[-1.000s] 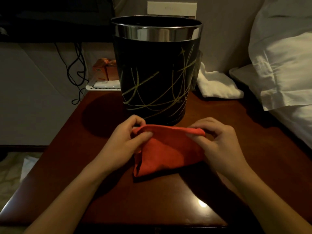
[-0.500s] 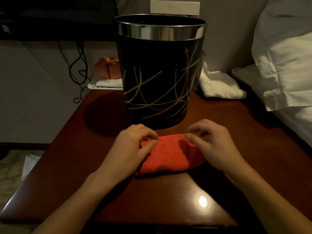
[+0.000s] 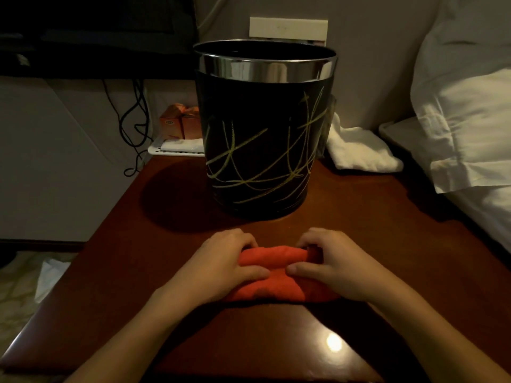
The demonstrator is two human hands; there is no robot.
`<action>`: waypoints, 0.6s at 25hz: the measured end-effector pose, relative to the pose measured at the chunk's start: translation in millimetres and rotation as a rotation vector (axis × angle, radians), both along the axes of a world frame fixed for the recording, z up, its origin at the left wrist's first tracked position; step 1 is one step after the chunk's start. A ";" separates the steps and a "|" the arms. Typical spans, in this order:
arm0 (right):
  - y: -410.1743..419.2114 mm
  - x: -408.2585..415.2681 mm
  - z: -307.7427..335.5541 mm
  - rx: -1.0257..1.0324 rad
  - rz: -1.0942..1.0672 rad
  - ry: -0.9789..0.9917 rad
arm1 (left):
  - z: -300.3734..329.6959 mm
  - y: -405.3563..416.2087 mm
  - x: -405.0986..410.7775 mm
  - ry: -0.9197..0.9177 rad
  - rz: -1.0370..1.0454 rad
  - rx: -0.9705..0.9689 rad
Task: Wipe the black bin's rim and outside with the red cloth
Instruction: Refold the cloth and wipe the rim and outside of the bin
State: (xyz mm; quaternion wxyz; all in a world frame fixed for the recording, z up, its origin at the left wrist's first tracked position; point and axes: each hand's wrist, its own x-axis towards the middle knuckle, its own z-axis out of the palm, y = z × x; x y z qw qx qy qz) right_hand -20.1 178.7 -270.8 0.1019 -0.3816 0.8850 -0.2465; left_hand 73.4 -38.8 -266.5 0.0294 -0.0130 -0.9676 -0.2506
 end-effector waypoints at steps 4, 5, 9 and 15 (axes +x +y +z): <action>8.9 10.6 8.9 -0.540 -0.144 0.058 | 22.8 -3.8 -1.4 0.245 -0.060 0.307; 9.2 12.5 9.9 -0.549 -0.146 0.237 | 24.5 -4.9 -2.8 0.324 -0.079 0.218; 16.4 11.5 -9.7 -0.211 0.007 0.380 | 2.7 -6.6 1.4 0.359 -0.192 -0.216; 20.2 26.9 2.2 -0.566 -0.139 -0.303 | -4.4 -9.4 8.2 0.155 -0.096 0.467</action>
